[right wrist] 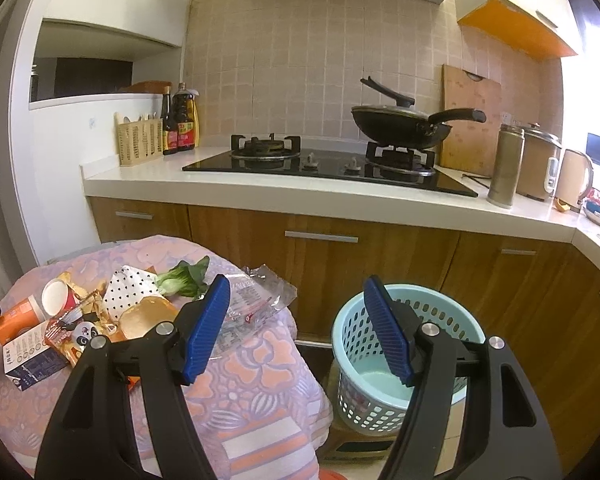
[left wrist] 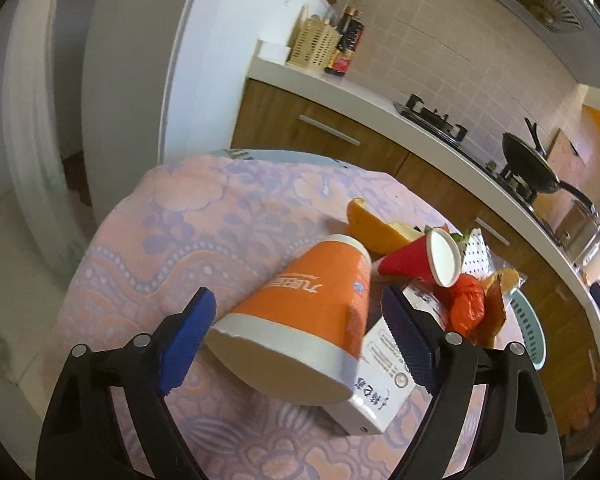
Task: Collect trash
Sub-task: 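Grasp the orange paper cup with left tool while right tool grasps the panda snack bag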
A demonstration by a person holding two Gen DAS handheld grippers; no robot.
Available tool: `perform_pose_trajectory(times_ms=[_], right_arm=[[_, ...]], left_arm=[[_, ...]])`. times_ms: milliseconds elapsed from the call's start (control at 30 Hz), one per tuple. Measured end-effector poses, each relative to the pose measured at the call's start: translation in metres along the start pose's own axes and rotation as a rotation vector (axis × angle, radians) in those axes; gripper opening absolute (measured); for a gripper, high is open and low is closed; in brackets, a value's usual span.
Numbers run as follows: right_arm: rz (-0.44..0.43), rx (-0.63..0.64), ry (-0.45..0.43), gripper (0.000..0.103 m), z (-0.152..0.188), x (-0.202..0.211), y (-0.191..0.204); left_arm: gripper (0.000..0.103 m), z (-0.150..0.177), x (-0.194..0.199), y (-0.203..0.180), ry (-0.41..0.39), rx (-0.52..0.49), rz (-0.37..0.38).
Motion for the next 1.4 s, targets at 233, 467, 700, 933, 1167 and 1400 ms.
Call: perform_pose_trajectory(times_ms=[233, 467, 700, 933, 1167, 1400], right_arm=[[-0.005, 0.021, 0.001, 0.066, 0.004, 0.000, 0.007], [-0.193, 0.085, 0.072, 0.066, 0.016, -0.017, 0.037], [-0.428, 0.178, 0.219, 0.066, 0.039, -0.053, 0.094], [-0.594, 0.306, 0.192, 0.078, 0.056, -0.016, 0.135], [-0.514, 0.461, 0.133, 0.086, 0.069, 0.006, 0.181], [-0.455, 0.497, 0.188, 0.088, 0.081, -0.016, 0.200]], left_arm=[[0.086, 0.007, -0.021, -0.015, 0.132, -0.107, -0.094], [0.069, 0.007, -0.034, -0.012, 0.174, -0.169, -0.178], [0.047, -0.003, -0.020, -0.024, 0.099, -0.211, -0.207], [0.042, -0.006, -0.012, -0.026, 0.067, -0.211, -0.194], [0.050, -0.009, -0.025, -0.020, 0.092, -0.200, -0.222], [0.063, 0.004, -0.044, -0.007, 0.157, -0.180, -0.236]])
Point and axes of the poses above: each gripper's, at about its wrist camera, not at the fingertips, and x roughly against the way its jaws point, y to its left, z to its underside, the point moved 4 cm from there along -x, roughly the way its jaws point, and after that the axes turned 15 degrees about z, right-handed, at the moved point
